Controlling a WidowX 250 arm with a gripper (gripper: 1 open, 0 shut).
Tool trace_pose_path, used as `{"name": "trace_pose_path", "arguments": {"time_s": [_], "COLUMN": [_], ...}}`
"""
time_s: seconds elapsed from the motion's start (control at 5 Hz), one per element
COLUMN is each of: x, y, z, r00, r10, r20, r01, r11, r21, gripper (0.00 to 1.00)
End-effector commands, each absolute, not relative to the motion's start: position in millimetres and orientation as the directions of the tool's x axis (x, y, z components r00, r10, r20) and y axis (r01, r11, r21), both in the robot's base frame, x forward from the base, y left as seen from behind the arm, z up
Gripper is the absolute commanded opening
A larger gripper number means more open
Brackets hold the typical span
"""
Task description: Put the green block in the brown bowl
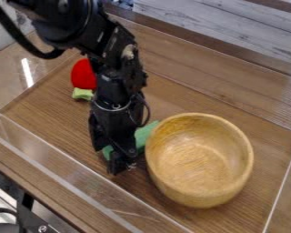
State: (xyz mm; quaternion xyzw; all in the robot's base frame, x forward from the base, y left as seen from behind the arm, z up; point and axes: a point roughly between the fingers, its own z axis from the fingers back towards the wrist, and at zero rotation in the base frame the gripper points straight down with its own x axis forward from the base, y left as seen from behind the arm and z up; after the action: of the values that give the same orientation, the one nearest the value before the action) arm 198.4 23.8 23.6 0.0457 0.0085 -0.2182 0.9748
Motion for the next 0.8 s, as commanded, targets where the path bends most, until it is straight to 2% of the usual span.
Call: {"name": "trace_pose_path", "arguments": {"time_s": [0.0,0.2,0.6], "x": [208.5,213.4,219.9], "y": [27.4,30.6,38.0], "z": [26.4,26.6,52.5], "r00": [0.893,0.883,0.927], "r10": [-0.450,-0.469,-0.376], "r20": [-0.010,-0.010,0.001], "r01": [0.449,0.467,0.373], "r11": [0.888,0.879,0.920], "r21": [0.097,0.091,0.121], "gripper": [1.00,0.00,0.00]}}
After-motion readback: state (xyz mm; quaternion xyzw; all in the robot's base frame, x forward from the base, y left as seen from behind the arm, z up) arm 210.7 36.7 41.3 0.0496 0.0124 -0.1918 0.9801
